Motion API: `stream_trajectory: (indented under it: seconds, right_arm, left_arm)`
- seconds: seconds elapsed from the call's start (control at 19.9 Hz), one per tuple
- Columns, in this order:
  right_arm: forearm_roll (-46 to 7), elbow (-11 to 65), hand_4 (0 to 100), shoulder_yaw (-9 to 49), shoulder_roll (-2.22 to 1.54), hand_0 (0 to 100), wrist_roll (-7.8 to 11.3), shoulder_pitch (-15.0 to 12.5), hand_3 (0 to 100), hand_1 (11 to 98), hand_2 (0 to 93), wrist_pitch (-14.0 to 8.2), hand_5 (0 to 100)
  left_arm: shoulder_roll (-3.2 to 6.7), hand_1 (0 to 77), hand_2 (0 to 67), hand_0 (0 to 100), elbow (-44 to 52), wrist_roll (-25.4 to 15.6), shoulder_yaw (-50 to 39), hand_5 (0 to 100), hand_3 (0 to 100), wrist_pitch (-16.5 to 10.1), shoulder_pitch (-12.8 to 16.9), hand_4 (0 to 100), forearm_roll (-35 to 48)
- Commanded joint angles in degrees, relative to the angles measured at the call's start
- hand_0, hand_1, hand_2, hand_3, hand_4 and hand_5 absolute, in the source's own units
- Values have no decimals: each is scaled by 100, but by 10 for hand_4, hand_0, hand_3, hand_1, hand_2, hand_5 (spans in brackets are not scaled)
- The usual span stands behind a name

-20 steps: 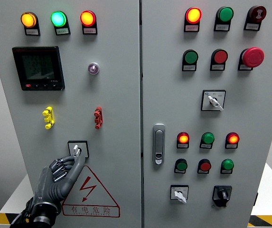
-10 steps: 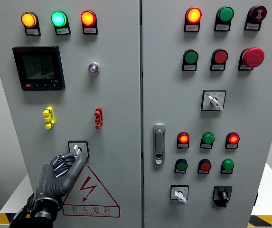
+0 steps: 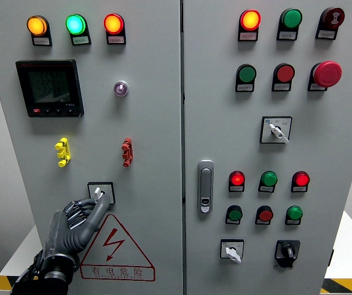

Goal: Turn on light switch 1
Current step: 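Close the left hand fingers around the rotary switch knob, then twist the rotary switch knob with the left hand until the lamp lights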

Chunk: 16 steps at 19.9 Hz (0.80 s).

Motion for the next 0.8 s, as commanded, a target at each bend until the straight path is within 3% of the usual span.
stream_trajectory:
  seconds: [0.0, 0.75]
  right_arm:
    - [-5, 0, 229, -8, 0, 0, 0, 0, 108, 222, 0, 0, 146]
    - [-5, 0, 229, -8, 0, 0, 0, 0, 109, 222, 0, 0, 146]
  left_arm:
    - [-8, 587, 479, 0, 2, 89, -4, 573, 755, -2, -47, 902, 0]
    - [1, 568, 520, 0, 2, 283, -22, 574, 774, 33, -188, 916, 96]
